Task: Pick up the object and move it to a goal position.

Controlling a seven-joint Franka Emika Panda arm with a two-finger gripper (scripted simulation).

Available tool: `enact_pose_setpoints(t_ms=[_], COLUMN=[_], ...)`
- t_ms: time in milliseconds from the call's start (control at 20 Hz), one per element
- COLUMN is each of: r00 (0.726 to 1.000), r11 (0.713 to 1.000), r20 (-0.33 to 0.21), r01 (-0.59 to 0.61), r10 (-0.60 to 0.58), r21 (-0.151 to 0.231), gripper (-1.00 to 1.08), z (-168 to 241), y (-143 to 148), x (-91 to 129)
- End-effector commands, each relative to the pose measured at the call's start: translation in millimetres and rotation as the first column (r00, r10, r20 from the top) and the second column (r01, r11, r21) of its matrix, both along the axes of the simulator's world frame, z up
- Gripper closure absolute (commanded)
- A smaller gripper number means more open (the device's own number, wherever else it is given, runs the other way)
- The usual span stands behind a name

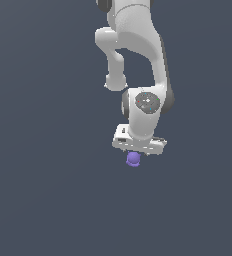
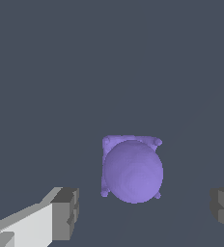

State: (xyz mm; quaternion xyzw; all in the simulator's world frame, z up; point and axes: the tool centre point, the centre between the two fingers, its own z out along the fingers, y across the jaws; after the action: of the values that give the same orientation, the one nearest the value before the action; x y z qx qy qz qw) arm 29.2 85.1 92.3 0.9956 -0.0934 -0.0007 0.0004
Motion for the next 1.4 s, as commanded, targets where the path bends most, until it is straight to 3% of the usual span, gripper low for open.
enact_pose_setpoints(t_ms=[0, 950, 1000, 1350], r00=[1.000, 1.000, 1.000, 1.000], r11=[1.000, 1.000, 1.000, 1.000], r20=[0.002, 0.002, 0.002, 0.002], r01=[0.008, 0.009, 0.009, 0.009], r10=[-0.008, -0.009, -0.009, -0.009], r21=[0.001, 0.001, 0.001, 0.001], gripper=[-0.92, -0.92, 1.08, 1.08], z=[-2.2, -52.5, -52.5, -52.5], y=[1.9, 2.1, 2.1, 2.1], x=[0.9, 0.8, 0.8, 0.8])
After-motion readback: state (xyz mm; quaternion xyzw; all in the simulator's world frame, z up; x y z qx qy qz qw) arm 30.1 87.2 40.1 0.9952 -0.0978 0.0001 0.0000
